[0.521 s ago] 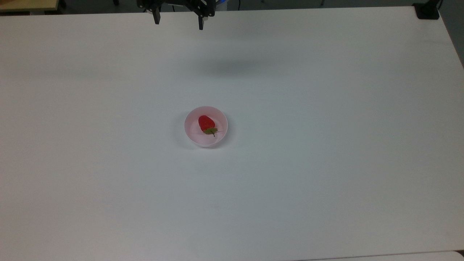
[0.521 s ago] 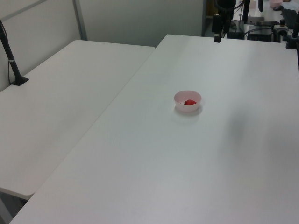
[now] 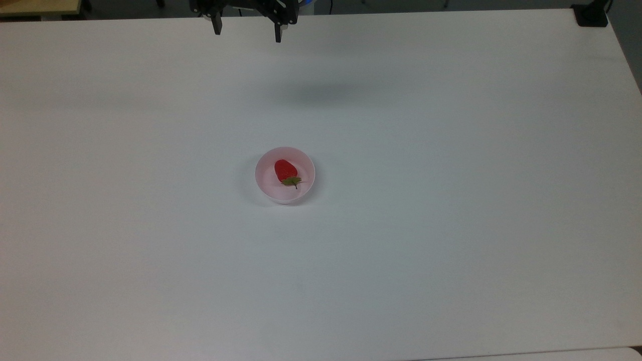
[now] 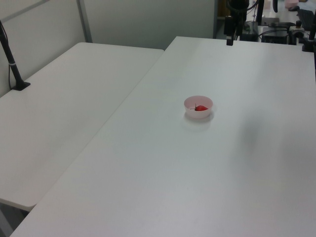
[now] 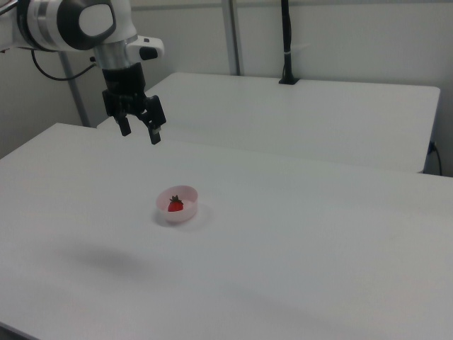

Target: Pick up strawberry from bowl

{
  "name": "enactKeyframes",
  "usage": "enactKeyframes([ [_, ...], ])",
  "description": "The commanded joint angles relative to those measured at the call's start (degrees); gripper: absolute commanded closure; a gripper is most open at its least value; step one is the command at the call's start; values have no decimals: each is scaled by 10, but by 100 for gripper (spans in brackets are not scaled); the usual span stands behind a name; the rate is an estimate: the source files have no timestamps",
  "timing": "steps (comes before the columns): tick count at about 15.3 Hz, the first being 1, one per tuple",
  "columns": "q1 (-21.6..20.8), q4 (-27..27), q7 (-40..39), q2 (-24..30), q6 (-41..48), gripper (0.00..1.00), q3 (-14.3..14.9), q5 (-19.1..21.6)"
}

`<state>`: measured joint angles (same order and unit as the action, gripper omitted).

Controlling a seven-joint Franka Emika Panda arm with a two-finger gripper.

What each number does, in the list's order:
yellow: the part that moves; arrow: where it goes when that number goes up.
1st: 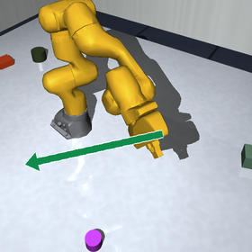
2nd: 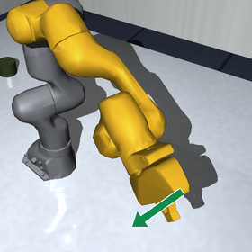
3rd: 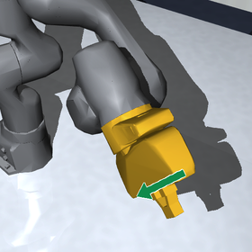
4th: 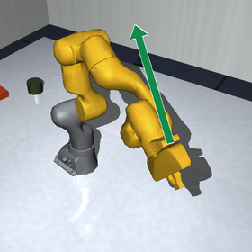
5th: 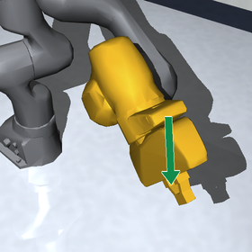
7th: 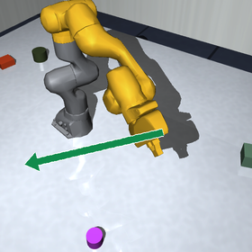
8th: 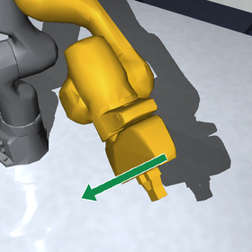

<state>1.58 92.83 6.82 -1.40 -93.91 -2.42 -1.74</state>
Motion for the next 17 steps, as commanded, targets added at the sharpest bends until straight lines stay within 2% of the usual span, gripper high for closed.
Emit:
enactKeyframes([
  [1, -1, 3, -16, -8, 0, 0, 3, 10],
  [5, -4, 1, -17, -32, -35, 0, 0, 9],
  [12, -23, 0, -17, -116, -146, 0, -6, 8],
  [17, -25, -7, -80, -165, -156, 0, -6, 7],
])
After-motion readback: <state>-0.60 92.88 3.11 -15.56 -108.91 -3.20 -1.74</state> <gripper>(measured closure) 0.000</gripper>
